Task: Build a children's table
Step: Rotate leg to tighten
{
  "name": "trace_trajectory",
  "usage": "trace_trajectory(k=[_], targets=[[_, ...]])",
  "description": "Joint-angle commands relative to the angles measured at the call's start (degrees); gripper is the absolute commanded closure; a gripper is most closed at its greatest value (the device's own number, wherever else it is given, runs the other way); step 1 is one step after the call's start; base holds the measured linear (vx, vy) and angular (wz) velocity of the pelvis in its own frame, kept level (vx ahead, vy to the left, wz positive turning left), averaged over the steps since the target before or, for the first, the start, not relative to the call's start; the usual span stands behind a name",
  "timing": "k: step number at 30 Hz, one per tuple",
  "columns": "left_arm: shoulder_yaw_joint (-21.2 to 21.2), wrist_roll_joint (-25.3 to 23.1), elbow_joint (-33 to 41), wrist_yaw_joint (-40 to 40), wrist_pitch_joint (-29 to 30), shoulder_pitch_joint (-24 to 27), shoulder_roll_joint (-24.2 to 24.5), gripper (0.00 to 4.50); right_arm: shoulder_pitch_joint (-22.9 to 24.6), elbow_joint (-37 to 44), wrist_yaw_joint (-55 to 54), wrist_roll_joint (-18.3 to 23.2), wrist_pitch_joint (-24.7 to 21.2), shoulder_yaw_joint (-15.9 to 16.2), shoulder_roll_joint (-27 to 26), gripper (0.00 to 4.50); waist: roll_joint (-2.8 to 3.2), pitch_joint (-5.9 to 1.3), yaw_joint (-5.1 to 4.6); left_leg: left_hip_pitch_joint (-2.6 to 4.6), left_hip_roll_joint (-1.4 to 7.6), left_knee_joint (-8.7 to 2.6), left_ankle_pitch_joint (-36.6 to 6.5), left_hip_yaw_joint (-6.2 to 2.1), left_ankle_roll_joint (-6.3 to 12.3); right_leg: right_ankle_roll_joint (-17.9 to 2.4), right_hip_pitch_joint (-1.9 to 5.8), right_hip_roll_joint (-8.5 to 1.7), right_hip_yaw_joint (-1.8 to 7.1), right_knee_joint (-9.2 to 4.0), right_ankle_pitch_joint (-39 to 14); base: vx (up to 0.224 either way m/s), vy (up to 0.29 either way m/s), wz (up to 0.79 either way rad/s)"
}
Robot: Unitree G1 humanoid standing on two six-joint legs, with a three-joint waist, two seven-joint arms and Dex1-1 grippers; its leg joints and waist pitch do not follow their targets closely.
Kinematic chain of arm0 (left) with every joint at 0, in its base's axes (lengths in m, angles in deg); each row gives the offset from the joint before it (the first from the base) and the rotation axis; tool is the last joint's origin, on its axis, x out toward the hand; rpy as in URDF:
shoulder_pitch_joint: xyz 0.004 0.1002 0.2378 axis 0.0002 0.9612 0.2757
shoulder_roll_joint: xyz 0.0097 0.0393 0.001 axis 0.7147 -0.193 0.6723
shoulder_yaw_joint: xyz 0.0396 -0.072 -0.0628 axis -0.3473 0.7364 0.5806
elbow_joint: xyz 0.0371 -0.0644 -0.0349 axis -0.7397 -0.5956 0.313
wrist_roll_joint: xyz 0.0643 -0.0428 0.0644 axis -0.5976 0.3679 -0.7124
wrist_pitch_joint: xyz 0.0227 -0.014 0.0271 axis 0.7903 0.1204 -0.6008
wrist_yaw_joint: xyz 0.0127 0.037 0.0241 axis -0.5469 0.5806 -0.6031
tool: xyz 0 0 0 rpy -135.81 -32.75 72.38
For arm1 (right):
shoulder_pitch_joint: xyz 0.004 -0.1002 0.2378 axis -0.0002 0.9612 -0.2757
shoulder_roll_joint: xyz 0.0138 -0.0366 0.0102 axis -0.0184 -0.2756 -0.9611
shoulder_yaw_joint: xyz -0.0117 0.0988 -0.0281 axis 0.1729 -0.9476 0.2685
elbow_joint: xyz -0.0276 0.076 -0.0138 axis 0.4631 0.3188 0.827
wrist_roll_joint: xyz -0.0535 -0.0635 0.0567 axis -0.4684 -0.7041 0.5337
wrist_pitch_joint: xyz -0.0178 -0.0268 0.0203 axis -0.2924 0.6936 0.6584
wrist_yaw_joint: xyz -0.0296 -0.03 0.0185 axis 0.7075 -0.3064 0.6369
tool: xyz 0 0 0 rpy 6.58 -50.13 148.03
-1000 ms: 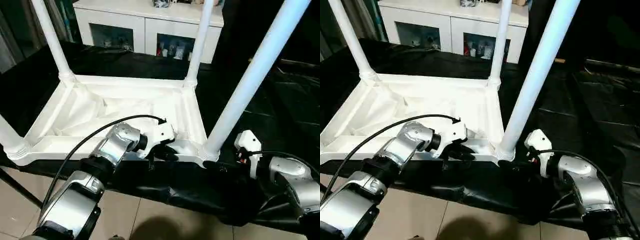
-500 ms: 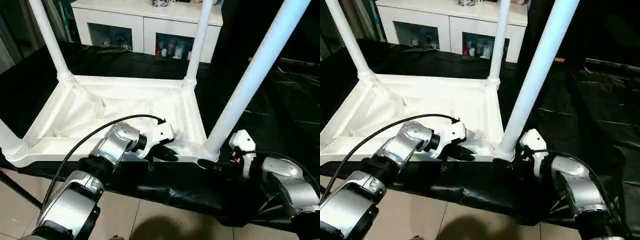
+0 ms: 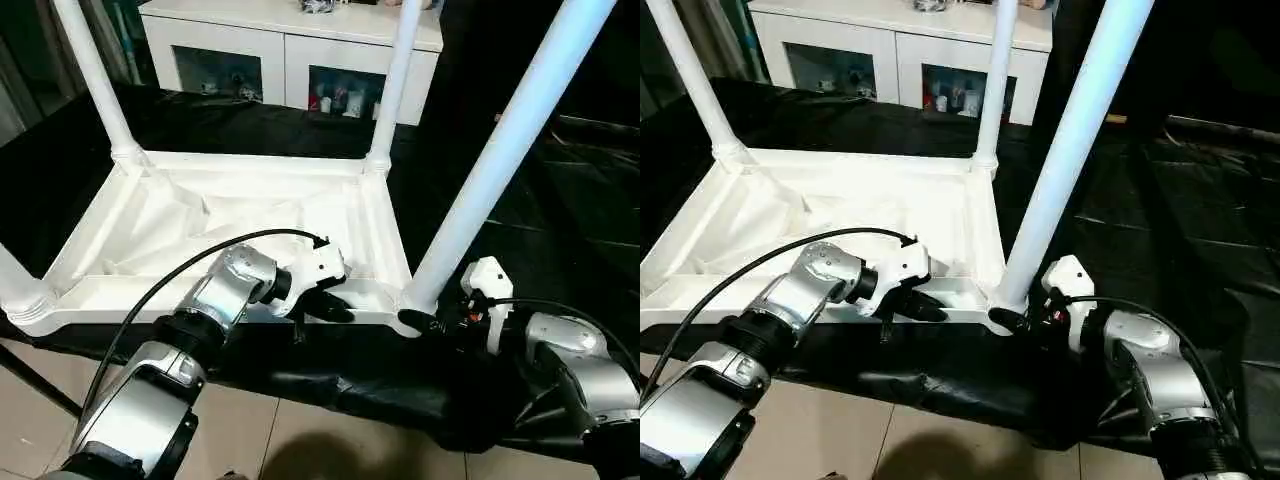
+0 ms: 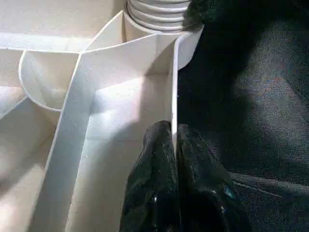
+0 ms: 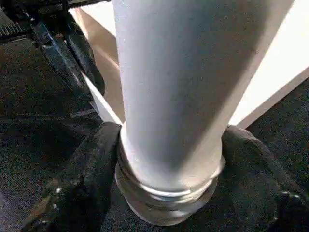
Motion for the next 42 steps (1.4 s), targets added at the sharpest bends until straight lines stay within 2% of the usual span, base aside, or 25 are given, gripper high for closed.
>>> trace_trajectory(k=[1, 8, 11, 12, 14, 15, 16, 17, 18, 20, 21, 22, 25, 27, 28, 30, 31, 33, 34, 35, 36, 38, 39, 42], targets=[[-0.2, -0.2, -1.1, -0.1, 1.2, 1.9, 0.8, 4.5, -0.8, -0.5, 0.5, 0.6, -0.1, -0.6, 0.1, 1.69, -0.87, -3.08, 0.28, 0.04, 0.12, -3.89, -11.9, 0.47, 4.86, -12.2, 2.99, -2.35, 1.73, -4.34, -11.1, 0.0, 0.0, 0.0], [0.5, 0.4, -0.8, 0.8, 2.2, 2.5, 1.0, 4.5, -1.1, -2.8, -2.2, 0.6, -0.2, -0.9, -2.1, 1.8, -0.82, -2.99, -0.03, 0.0, 0.04, -4.0, -12.7, 0.47, 4.52, -11.9, 2.88, -2.38, 1.68, -4.51, -12.9, 0.0, 0.0, 0.0], [1.2, 0.5, -1.5, 3.6, 3.1, 2.4, 0.0, 4.5, -1.6, -5.9, -7.4, -0.1, 0.1, -2.2, -4.7, 1.81, -0.76, -2.75, -0.57, 0.04, 0.03, -4.3, -14.8, 0.36, 3.59, -11.0, 2.71, -2.4, 1.61, -4.91, -16.9, 0.0, 0.0, 0.0], [1.9, 0.5, -2.4, 5.9, 3.5, 2.0, -0.7, 4.5, -2.0, -7.2, -10.5, -0.5, 0.4, -2.8, -6.2, 1.82, -0.75, -2.75, -0.77, -0.1, -0.04, -4.41, -15.3, 0.26, 3.11, -10.1, 2.82, -2.39, 1.54, -5.06, -18.8, 0.0, 0.0, 0.0], [3.3, 0.5, -4.5, 11.1, 4.4, 0.8, -2.4, 4.5, -2.8, -9.7, -17.4, -1.2, 0.8, -4.1, -9.4, 1.82, -0.84, -2.57, -1.05, -0.03, -0.16, -4.56, -16.9, 0.22, 2.37, -8.8, 2.58, -2.36, 1.5, -5.47, -22.2, 0.0, 0.0, 0.0], [3.5, 0.5, -4.8, 12.1, 4.6, 0.5, -2.7, 4.5, -3.0, -10.1, -18.6, -1.4, 0.9, -4.3, -9.9, 1.82, -0.77, -2.57, -1.26, 0.05, -0.26, -4.6, -17.4, 0.14, 1.67, -8.1, 2.43, -2.4, 1.47, -5.65, -24.1, 0.0, 0.0, 0.0], [5.0, 0.4, -7.4, 18.5, 5.6, -1.4, -4.8, 4.5, -4.6, -13.1, -27.5, -2.7, 1.6, -5.8, -13.8, 1.82, -0.66, -2.58, -1.36, 0.19, -0.37, -4.59, -17.8, 0.11, 1.36, -7.5, 2.3, -2.38, 1.47, -5.85, -25.3, 0.0, 0.0, 0.0], [5.0, 0.4, -7.4, 18.5, 5.6, -1.4, -4.8, 4.5, -4.6, -13.1, -27.5, -2.7, 1.6, -5.8, -13.8, 1.82, -0.63, -2.5, -1.51, 0.35, -0.41, -4.61, -18.1, 0.13, 0.95, -7.3, 2.07, -2.28, 1.47, -5.93, -26.1, 0.0, 0.0, 0.0], [5.7, 0.4, -8.7, 21.9, 5.8, -2.3, -5.8, 4.5, -5.7, -14.6, -32.0, -3.5, 1.9, -6.4, -15.5, 1.82, -0.63, -2.63, -1.56, 0.45, -0.44, -4.56, -18.4, 0.05, 0.74, -7.0, 2.07, -2.37, 1.46, -6.03, -26.9, 0.0, 0.0, 0.0], [6.7, 0.4, -10.5, 26.3, 5.8, -3.7, -7.3, 4.5, -7.7, -17.3, -38.3, -4.8, 2.4, -6.8, -17.9, 1.82, -0.61, -2.66, -1.48, 0.69, -0.47, -4.56, -18.3, 0.13, 1.07, -7.0, 1.88, -2.31, 1.5, -6.22, -26.4, 0.0, 0.0, 0.0], [7.2, 0.4, -11.5, 29.0, 5.5, -4.5, -8.3, 4.5, -9.1, -19.0, -41.7, -5.4, 2.5, -6.9, -19.2, 1.82, -0.36, -2.7, -1.51, 0.63, -0.49, -4.55, -18.1, 0.11, 1.09, -7.3, 1.92, -2.27, 1.53, -6.11, -25.6, 0.0, 0.0, 0.0], [7.3, 0.3, -12.4, 30.7, 5.4, -5.2, -9.2, 4.5, -10.5, -20.4, -43.5, -6.0, 2.8, -6.5, -20.4, 1.82, -0.39, -2.69, -1.78, 0.47, -0.56, -4.67, -18.1, 0.12, 0.97, -7.5, 1.94, -2.09, 1.52, -6.04, -24.7, 0.0, 0.0, 0.0], [7.4, 0.1, -13.3, 32.1, 5.2, -5.9, -10.0, 4.5, -11.9, -21.9, -45.1, -6.7, 3.3, -6.1, -21.6, 1.82, -0.35, -2.87, -1.64, 0.68, -0.6, -4.49, -17.7, 0.27, 1.43, -8.0, 1.9, -2.06, 1.67, -5.97, -22.0, 0.0, 0.0, 0.0], [6.9, -0.6, -14.1, 32.8, 4.4, -6.4, -10.9, 4.5, -13.5, -23.1, -45.1, -7.0, 4.2, -5.5, -23.4, 1.82, -0.25, -2.9, -1.6, 0.43, -0.52, -4.57, -16.8, 0.27, 1.85, -8.8, 2.17, -2.0, 1.72, -5.57, -18.6, 0.0, 0.0, 0.0], [6.5, -0.9, -14.1, 32.5, 4.0, -6.4, -11.0, 4.5, -13.7, -22.8, -43.8, -6.6, 4.6, -5.3, -23.9, 1.47, -0.29, -2.94, -1.63, 0.21, -0.53, -4.67, -16.5, 0.24, 2.14, -9.0, 2.44, -1.93, 1.59, -5.47, -17.9, 0.0, 0.0, 0.0], [5.9, -1.1, -13.7, 31.1, 3.4, -6.0, -10.9, 4.5, -13.7, -21.6, -42.2, -5.9, 5.2, -5.6, -23.9, 1.12, -0.27, -3.0, -1.49, 0.3, -0.45, -4.58, -16.1, 0.3, 2.42, -9.2, 2.42, -2.05, 1.67, -5.45, -17.0, 0.0, 0.0, 0.0], [5.8, -1.1, -13.6, 30.7, 3.3, -6.0, -10.9, 4.5, -13.6, -21.3, -41.8, -5.7, 5.4, -5.7, -23.9, 1.1, -0.33, -3.03, -1.44, 0.26, -0.45, -4.49, -15.3, 0.36, 2.73, -9.6, 2.51, -2.02, 1.75, -5.29, -15.3, 0.0, 0.0, 0.0], [5.2, -1.0, -13.4, 28.2, 1.0, -5.6, -10.0, 4.5, -13.6, -20.0, -39.6, -6.1, 4.8, -5.2, -20.9, 0.93, -0.87, -3.12, -1.29, 0.0, -0.49, -4.44, -13.7, 0.39, 3.35, -10.0, 2.85, -2.09, 1.69, -5.05, -13.6, 0.0, 0.0, 0.0], [5.2, -0.9, -13.5, 28.0, 0.7, -5.7, -9.9, 4.5, -13.7, -20.1, -39.5, -6.2, 4.7, -5.2, -20.5, 0.8, -0.63, -3.19, -1.05, 0.08, -0.48, -4.26, -11.9, 0.49, 3.88, -10.3, 2.87, -2.08, 1.75, -4.86, -11.7, 0.0, 0.0, 0.0], [4.7, -0.6, -12.6, 25.1, -0.3, -5.2, -8.8, 4.5, -13.0, -17.7, -33.8, -5.0, 2.5, -4.6, -17.4, 0.7, -0.68, -3.16, -1.02, 0.03, -0.48, -4.26, -11.6, 0.53, 3.99, -10.4, 2.91, -2.09, 1.75, -4.83, -11.4, 0.0, 0.0, 0.0], [4.7, -0.6, -12.6, 25.1, -0.3, -5.2, -8.8, 4.5, -13.0, -17.7, -33.8, -5.0, 2.5, -4.6, -17.4, 0.7, -0.83, -3.15, -0.67, 0.0, -0.53, -4.18, -11.2, 0.56, 4.68, -10.3, 3.19, -2.03, 1.72, -4.85, -10.9, 0.0, 0.0, 0.0], [3.7, -0.4, -11.0, 20.0, -0.8, -4.4, -7.1, 4.5, -10.8, -13.5, -24.2, -5.2, 1.3, -2.0, -11.9, 0.7, -0.75, -3.16, -0.38, 0.02, -0.47, -4.09, -10.5, 0.58, 5.27, -10.5, 3.31, -2.02, 1.71, -4.79, -10.0, 0.0, 0.0, 0.0], [3.7, -0.4, -11.0, 20.0, -0.8, -4.4, -7.1, 4.5, -10.8, -13.5, -24.2, -5.2, 1.3, -2.0, -11.9, 0.7, -0.76, -3.13, -0.13, 0.09, -0.34, -4.02, -10.0, 0.65, 5.64, -10.9, 3.2, -2.12, 1.8, -4.69, -8.9, 0.0, 0.0, 0.0], [2.6, 0.2, -9.0, 13.3, -2.3, -3.5, -5.3, 4.5, -7.5, -9.1, -14.8, -4.0, 1.6, -0.8, -6.1, 0.7, -0.87, -3.11, -0.19, -0.14, -0.34, -4.02, -9.2, 0.63, 5.79, -11.7, 3.29, -2.09, 1.69, -4.45, -8.1, 0.0, 0.0, 0.0]])
